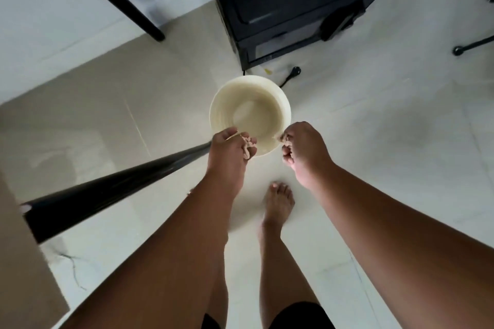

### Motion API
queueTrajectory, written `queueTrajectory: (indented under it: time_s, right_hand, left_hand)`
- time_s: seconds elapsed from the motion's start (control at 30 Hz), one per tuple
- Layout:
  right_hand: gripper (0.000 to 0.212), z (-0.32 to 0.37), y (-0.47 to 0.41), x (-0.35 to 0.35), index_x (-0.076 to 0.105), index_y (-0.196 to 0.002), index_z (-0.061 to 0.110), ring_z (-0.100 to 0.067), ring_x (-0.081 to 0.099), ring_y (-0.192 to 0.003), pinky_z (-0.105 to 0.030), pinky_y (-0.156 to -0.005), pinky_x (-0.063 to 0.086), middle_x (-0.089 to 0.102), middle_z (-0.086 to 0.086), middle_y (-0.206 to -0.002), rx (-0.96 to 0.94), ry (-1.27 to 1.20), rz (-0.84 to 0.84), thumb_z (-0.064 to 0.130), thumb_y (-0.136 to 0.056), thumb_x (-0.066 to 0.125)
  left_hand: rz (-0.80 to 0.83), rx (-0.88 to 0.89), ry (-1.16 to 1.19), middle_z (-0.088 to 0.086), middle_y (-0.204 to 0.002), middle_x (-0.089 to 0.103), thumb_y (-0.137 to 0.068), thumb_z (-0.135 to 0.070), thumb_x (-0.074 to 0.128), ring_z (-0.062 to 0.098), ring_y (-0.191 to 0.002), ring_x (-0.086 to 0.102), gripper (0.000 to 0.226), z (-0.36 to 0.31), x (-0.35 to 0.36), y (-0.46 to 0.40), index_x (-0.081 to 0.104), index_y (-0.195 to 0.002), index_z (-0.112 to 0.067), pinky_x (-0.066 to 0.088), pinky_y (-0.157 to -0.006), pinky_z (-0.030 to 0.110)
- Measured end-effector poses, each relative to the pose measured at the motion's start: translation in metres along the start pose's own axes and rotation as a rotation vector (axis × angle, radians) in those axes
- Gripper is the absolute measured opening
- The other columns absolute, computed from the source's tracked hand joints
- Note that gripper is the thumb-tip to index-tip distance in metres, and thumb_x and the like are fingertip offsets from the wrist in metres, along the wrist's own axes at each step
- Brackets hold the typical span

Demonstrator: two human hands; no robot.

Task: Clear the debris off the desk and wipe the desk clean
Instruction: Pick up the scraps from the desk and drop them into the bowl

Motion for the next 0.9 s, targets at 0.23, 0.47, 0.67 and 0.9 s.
queueTrajectory:
  time_s: [0.23, 0.47, 0.67, 0.9]
  right_hand:
    - [0.026, -0.002, -0.024, 0.016, 0.059, -0.065, 0.020, -0.013, 0.041, -0.041, -0.020, -0.048, 0.027, 0.052, 0.005, -0.052, -0.037, 0.015, 0.048, 0.008, -0.086, 0.049]
    - [0.014, -0.002, -0.043, 0.024, 0.058, -0.085, 0.020, -0.015, 0.047, -0.052, -0.024, -0.052, 0.030, 0.054, 0.002, -0.067, -0.071, 0.083, 0.054, 0.010, -0.091, 0.049]
    - [0.014, -0.005, -0.051, 0.029, 0.060, -0.086, 0.021, -0.015, 0.066, -0.063, -0.021, -0.056, 0.051, 0.068, 0.004, -0.070, -0.040, 0.022, 0.047, 0.010, -0.090, 0.053]
    - [0.010, -0.012, -0.058, 0.030, 0.062, -0.093, 0.018, -0.024, 0.067, -0.079, -0.039, -0.068, 0.064, 0.065, -0.010, -0.091, -0.039, -0.076, 0.084, 0.010, -0.096, 0.056]
  left_hand:
    - [-0.012, 0.022, -0.147, 0.012, -0.092, 0.056, -0.092, 0.014, 0.035, 0.019, -0.072, 0.052, 0.030, 0.003, -0.009, -0.034, 0.051, -0.107, -0.007, 0.041, -0.062, 0.024]
    - [-0.041, 0.025, -0.161, 0.007, -0.084, 0.055, -0.095, 0.010, 0.041, 0.017, -0.071, 0.051, 0.026, 0.001, -0.006, -0.054, 0.055, -0.111, -0.005, 0.042, -0.064, 0.024]
    - [-0.056, 0.018, -0.164, 0.011, -0.096, 0.059, -0.096, 0.004, 0.052, 0.019, -0.082, 0.059, 0.024, 0.006, -0.008, -0.062, 0.059, -0.116, -0.007, 0.053, -0.076, 0.030]
    - [-0.103, 0.011, -0.113, 0.014, -0.111, 0.062, -0.097, 0.001, 0.052, 0.026, -0.094, 0.066, 0.029, 0.009, -0.011, -0.064, 0.059, -0.124, -0.007, 0.059, -0.076, 0.032]
Point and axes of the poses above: each hand's wrist, its own y-axis away from the middle knuckle, its own x-axis out of the palm, z = x × y, the point moved 1 cm from there along -y, towards the middle knuckle
